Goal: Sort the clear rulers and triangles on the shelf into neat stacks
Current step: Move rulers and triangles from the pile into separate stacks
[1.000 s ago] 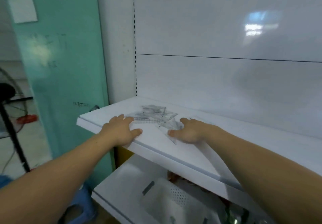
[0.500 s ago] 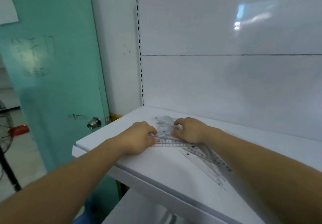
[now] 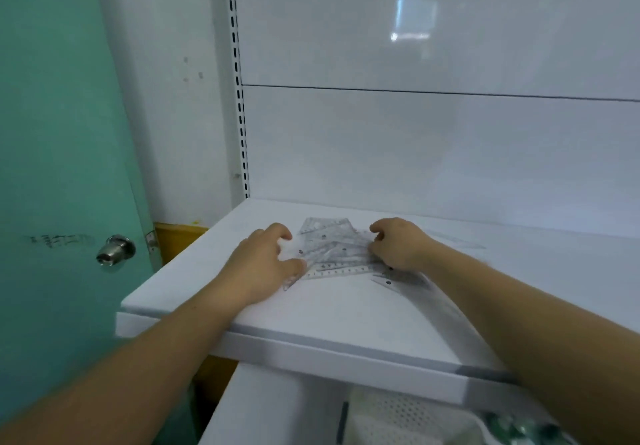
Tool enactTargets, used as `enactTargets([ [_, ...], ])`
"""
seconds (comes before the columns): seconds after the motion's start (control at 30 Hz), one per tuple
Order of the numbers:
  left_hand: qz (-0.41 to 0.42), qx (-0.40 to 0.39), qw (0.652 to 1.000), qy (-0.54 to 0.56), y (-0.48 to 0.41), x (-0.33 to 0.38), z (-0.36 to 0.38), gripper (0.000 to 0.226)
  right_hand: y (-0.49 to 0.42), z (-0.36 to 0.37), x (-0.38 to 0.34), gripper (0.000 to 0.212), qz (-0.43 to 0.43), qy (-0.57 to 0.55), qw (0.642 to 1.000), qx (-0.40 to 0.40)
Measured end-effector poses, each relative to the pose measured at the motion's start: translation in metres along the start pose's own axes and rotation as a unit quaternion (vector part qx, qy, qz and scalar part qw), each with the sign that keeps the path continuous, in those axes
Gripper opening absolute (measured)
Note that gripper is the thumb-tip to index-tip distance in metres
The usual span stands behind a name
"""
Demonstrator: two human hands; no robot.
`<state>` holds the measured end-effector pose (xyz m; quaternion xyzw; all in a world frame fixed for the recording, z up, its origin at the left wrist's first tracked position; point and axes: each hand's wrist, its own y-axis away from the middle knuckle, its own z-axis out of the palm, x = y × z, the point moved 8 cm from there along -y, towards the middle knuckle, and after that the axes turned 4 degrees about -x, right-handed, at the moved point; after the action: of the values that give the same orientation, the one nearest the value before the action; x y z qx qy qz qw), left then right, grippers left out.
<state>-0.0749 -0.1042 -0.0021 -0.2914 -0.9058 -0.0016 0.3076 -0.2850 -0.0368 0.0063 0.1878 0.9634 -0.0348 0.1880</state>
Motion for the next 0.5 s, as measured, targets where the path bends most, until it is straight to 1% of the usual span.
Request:
enactTargets([
  [0.1,0.025,0.027,0.998,0.055,0.004,0.002,-0.008,0.04,0.009,-0.002,-0.007,0.029,0.028,-0.038,0.999,0.001],
  [0.2,0.018,0.023,0.993,0.114,0.007,0.0,-0.009,0.043,0.014,0.0,-0.008,0.03,0.059,-0.07,0.995,-0.028],
  [0.33,-0.003,0.009,0.982,0.187,0.005,-0.004,-0.009,0.04,0.018,0.0,-0.006,0.034,0.086,-0.069,0.993,-0.044],
  [0.43,-0.019,0.03,0.972,0.233,0.003,-0.012,-0.013,0.04,0.021,-0.001,-0.004,0.034,0.095,-0.084,0.99,-0.053],
  [0.5,-0.031,0.043,0.958,0.28,0.004,-0.017,-0.016,0.034,0.022,-0.003,-0.003,0.027,0.093,-0.105,0.989,-0.044],
])
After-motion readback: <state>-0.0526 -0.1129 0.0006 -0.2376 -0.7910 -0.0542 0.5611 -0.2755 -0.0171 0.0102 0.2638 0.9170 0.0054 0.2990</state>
